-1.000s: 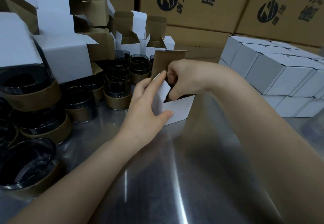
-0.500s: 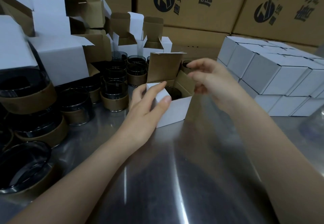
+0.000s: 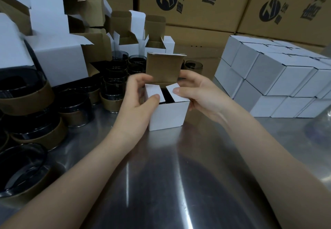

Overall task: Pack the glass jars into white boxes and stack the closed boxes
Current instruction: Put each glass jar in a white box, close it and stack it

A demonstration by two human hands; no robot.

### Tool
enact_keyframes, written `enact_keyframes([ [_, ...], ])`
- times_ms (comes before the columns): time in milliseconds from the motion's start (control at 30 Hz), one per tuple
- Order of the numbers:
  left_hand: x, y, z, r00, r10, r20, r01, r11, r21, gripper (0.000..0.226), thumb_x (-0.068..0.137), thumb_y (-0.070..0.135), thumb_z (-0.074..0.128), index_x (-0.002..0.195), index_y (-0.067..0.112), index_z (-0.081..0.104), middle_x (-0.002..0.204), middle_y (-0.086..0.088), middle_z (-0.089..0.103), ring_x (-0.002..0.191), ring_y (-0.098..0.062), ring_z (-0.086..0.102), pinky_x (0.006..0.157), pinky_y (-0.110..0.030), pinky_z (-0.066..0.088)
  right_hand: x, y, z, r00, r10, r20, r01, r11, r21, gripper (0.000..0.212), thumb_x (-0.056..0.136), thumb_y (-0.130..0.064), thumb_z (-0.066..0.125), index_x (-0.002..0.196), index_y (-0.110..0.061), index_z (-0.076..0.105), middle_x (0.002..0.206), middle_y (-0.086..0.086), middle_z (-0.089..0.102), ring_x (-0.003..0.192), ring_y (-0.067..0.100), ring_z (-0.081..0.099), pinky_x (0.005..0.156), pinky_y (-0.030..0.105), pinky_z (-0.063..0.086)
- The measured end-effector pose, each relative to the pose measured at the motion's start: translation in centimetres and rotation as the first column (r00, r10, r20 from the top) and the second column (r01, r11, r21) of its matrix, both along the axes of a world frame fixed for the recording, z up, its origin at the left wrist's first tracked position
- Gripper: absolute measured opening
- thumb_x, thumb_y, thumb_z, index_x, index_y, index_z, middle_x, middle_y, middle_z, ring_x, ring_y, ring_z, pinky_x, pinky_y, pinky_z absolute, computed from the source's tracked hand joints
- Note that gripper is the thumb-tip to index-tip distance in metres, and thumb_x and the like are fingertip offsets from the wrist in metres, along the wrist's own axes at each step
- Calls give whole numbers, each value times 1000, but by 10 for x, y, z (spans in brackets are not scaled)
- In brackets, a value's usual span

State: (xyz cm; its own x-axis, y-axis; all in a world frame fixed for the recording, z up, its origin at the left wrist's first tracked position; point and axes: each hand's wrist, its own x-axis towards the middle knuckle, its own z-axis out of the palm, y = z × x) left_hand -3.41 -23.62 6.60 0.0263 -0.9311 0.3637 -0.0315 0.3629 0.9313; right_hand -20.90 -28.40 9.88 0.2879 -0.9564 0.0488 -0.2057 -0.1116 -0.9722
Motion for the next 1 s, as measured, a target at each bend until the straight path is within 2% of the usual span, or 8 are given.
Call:
enact_keyframes([
  [133, 3, 0, 0, 996, -51, -76, 48, 998, -40, 61, 93, -1, 56, 128, 44, 34, 127, 11, 54, 110, 2, 58, 83, -15, 50, 1, 0, -3, 1000, 9, 1, -9, 999, -39, 31, 96, -6, 55, 102, -33, 69, 90, -11, 70, 78, 20, 58, 54, 24, 44],
  [267, 2, 0, 1, 999, -8, 32, 9, 1000, -25, 33, 96, 10, 55, 118, 34, 61, 131, 9, 53, 124, -3, 49, 99, -28, 47, 3, -4, -6, 999, 0, 36, 0, 1000, -5, 42, 89, -9, 40, 107, -25, 75, 110, -4, 73, 113, 40, 58, 80, 39, 45],
  [400, 1, 1, 3, 1000, 14, -15, -13, 996, 90, 32, 96, 8, 51, 99, 33, 70, 137, 15, 44, 136, -4, 36, 112, -40, 36, 0, -6, -5, 999, 51, 13, -51, 998, 23, 44, 84, -31, 44, 118, -21, 70, 118, 11, 69, 103, 38, 59, 79, 35, 48],
  [500, 2, 2, 5, 994, -1, -108, 14, 993, 115, 42, 93, 0, 39, 95, 23, 74, 143, 12, 46, 127, 3, 43, 106, -28, 41, -3, -3, -1, 994, 94, -48, -93, 995, 34, 46, 86, -53, 49, 118, -27, 70, 113, 22, 66, 89, 28, 57, 65, 27, 51],
  [600, 2, 3, 5, 981, -48, -188, 74, 989, 131, 32, 81, 16, 49, 101, 16, 75, 138, 14, 52, 114, 8, 53, 87, -15, 47, -10, -1, -1, 979, 149, -142, -151, 988, -3, 47, 80, -61, 58, 120, -38, 66, 120, 12, 67, 90, 24, 62, 72, 31, 54],
  [733, 5, 2, 5, 981, -66, -180, 95, 982, 162, 40, 72, 35, 61, 107, 23, 74, 134, 18, 53, 111, 7, 57, 90, -21, 51, -16, 1, 0, 950, 239, -200, -245, 970, -6, 59, 66, -50, 76, 122, -47, 57, 130, -15, 61, 107, 9, 64, 83, 29, 56],
  [833, 8, 5, 4, 999, -42, 4, 42, 995, 90, 27, 74, 29, 62, 98, 28, 74, 141, 13, 46, 129, 1, 44, 111, -37, 38, -18, -2, -2, 948, 258, -189, -259, 966, 20, 69, 70, -25, 83, 130, -42, 54, 132, -15, 61, 115, 21, 62, 86, 28, 56],
  [1000, 12, 4, 2, 991, -59, 117, 54, 997, 50, 25, 89, 13, 67, 103, 33, 69, 145, 8, 42, 133, -3, 40, 113, -39, 36, -20, -1, -2, 957, 252, -146, -252, 968, 20, 72, 75, -18, 80, 140, -28, 51, 134, -10, 59, 97, 9, 68, 70, 15, 51],
])
